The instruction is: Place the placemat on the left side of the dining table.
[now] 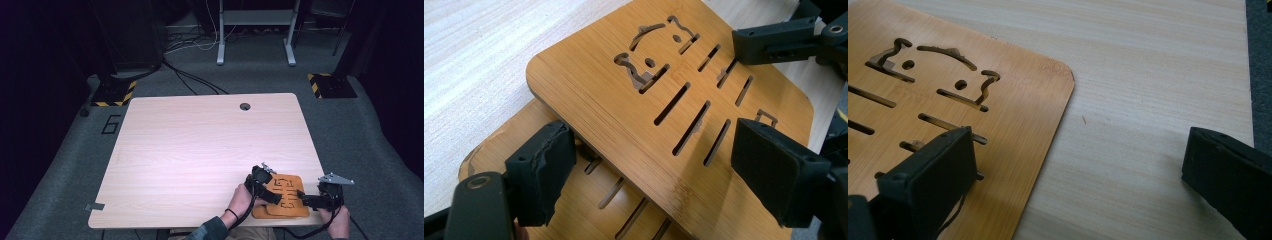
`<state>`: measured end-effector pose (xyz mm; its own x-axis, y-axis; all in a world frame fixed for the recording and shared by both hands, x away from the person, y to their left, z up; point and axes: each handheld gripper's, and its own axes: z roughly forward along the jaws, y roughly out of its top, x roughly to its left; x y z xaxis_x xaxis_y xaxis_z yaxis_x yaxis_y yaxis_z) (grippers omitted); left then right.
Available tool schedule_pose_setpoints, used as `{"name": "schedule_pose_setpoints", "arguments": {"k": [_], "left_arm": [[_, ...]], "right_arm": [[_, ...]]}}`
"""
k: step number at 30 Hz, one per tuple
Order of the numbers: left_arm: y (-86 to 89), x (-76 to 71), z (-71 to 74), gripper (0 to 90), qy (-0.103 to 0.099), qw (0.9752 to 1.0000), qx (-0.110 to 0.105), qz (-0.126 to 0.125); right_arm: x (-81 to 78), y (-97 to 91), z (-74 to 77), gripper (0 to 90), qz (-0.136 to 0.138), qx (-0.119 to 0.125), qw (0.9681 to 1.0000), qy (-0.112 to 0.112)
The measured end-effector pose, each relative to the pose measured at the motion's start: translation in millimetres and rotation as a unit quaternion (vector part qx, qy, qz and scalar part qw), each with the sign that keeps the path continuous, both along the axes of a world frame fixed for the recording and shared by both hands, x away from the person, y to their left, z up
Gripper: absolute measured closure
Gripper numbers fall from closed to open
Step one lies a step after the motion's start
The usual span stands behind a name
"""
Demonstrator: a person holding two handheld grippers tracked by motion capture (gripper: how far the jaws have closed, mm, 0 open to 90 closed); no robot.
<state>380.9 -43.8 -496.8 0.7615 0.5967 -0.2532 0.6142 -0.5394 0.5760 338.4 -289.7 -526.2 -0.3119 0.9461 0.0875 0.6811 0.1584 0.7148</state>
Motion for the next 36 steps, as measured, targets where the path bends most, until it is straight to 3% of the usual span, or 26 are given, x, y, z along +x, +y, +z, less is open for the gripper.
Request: {"name": "schedule_pose_setpoints", "arguments": {"k": [21,24,26,36], "left_arm": [[4.9,-1.1,23.7,31.3,-0.010,0.9992,-0.038,0.000],[3.6,-1.4,26.3,36.6,0.000,0.9985,-0.054,-0.005],[1.8,-3.3,27.6,37.6,-0.008,0.9988,-0.048,-0.007],[0.1,-2.7,34.7,43.9,-0.010,0.9985,-0.053,-0.008]], "right_arm": [[-0.6,-6.6,0.2,0.0,-0.015,0.029,0.9995,-0.003],[-0.6,-8.1,0.2,0.0,-0.018,0.035,0.9992,-0.004],[-0.6,-9.0,0.2,0.0,-0.020,0.040,0.9990,-0.004],[-1.1,-11.0,0.3,0.0,-0.026,0.049,0.9985,-0.003]]}}
